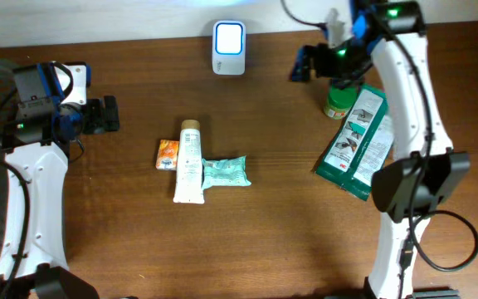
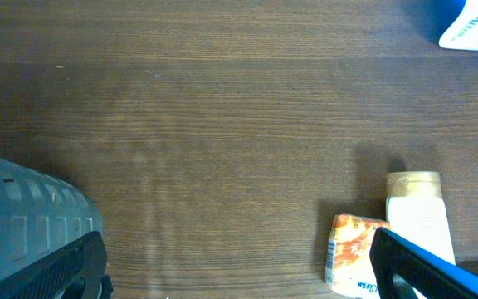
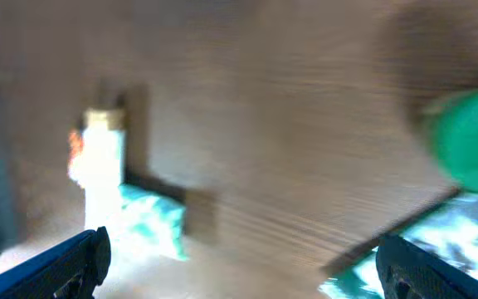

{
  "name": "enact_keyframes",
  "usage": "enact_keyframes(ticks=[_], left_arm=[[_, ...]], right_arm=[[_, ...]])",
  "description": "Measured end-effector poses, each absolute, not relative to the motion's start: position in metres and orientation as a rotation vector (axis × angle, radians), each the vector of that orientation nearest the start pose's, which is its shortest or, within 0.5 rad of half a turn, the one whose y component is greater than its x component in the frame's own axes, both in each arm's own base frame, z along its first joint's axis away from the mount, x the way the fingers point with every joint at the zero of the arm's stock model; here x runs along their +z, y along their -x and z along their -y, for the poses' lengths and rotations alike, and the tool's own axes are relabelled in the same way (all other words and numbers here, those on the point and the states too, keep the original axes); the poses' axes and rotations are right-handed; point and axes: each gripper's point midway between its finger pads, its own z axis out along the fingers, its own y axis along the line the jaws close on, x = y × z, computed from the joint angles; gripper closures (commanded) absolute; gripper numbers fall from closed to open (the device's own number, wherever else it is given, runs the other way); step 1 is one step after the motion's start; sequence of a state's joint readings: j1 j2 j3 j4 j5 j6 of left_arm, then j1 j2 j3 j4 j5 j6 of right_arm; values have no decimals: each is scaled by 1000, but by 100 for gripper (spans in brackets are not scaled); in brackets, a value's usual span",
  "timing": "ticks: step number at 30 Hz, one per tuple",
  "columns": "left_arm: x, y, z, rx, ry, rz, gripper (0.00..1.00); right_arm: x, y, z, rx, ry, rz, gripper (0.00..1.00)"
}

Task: Scan the item barcode
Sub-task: 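Grasp the light-green packet at table centre with the right gripper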

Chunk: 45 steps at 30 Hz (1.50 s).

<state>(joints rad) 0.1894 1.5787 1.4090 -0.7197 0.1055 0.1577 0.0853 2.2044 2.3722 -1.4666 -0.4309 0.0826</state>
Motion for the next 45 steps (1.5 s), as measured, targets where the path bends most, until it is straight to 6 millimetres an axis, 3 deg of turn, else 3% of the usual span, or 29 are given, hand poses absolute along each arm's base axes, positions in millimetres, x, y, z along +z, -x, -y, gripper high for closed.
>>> enact_keyframes(ticks=[2, 4, 6, 8, 12, 16, 19, 21, 22, 26, 28, 33, 39, 42, 45], left_arm=[[205, -424, -63, 23, -7, -2454, 1], [205, -424, -63, 23, -7, -2454, 1], [205, -424, -63, 23, -7, -2454, 1], [205, -424, -63, 23, -7, -2453, 1], [205, -424, -63, 23, -7, -2454, 1], [205, -424, -63, 22, -7, -2454, 1], [205, -424, -63, 23, -7, -2454, 1], [205, -424, -63, 23, -7, -2454, 1], [205, -424, -63, 23, -7, -2454, 1], [205, -424, -63, 23, -7, -2454, 1], [205, -424, -63, 23, -7, -2454, 1], [205, -424, -63, 23, -7, -2453, 1], [205, -424, -63, 23, -7, -2454, 1], [205, -424, -63, 23, -7, -2454, 1], [205, -424, -63, 23, -7, -2454, 1]], right_arm=[[188, -448, -147, 719, 174, -2895, 9], [138, -423, -186, 751, 286, -3014, 25], [82, -395, -210, 797, 335, -3113, 35], [47, -371, -230, 888, 369, -3158, 41], [38, -358, -257, 956, 383, -3152, 56], [14, -348, -257, 979, 174, -3212, 66], [13, -347, -266, 1087, 128, -3189, 73], [17, -352, -275, 1172, 122, -3140, 92], [21, -355, -280, 1222, 112, -3115, 96], [25, -356, -283, 1278, 112, -3097, 96], [35, -355, -274, 1279, 153, -3085, 96], [139, -378, -248, 1087, 402, -2802, 96], [241, -375, -207, 726, 417, -2551, 96], [269, -367, -198, 677, 421, -2482, 96], [268, -369, -193, 633, 402, -2484, 96]])
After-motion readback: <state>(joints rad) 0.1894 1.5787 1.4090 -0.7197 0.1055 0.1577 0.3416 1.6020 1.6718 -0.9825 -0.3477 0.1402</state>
